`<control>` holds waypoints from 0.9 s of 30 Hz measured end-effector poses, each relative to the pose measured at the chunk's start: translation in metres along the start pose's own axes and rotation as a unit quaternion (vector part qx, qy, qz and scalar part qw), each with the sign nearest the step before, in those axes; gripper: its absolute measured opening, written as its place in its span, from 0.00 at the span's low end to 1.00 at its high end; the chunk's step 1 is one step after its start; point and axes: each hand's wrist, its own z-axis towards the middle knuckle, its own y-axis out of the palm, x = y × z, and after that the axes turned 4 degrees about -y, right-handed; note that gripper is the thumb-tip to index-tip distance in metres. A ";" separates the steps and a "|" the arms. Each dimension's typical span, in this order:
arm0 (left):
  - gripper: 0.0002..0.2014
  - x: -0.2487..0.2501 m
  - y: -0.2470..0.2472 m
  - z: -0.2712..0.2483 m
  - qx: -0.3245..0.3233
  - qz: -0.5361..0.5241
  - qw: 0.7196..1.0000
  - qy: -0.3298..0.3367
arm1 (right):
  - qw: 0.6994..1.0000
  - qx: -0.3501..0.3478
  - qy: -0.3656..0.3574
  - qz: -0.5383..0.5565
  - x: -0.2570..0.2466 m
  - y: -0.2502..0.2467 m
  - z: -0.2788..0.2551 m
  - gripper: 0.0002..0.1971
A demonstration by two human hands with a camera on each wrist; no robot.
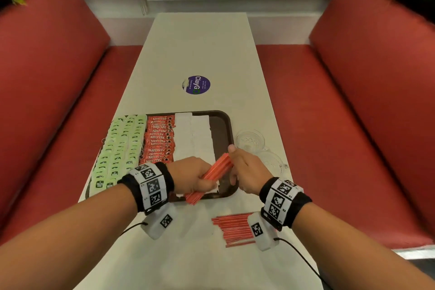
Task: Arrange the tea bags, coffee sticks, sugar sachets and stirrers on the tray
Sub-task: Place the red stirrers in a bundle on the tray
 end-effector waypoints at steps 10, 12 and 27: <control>0.20 -0.023 -0.052 0.084 0.158 -0.055 0.975 -0.147 | 0.923 -0.126 0.116 -0.344 0.010 0.021 0.004 0.13; 0.21 -0.018 -0.052 0.103 0.153 -0.050 0.971 -0.177 | 0.908 -0.134 0.118 -0.378 0.009 0.023 0.006 0.13; 0.17 -0.006 -0.031 0.165 0.136 0.032 0.963 -0.229 | 0.937 -0.153 0.164 -0.267 0.037 0.036 0.007 0.15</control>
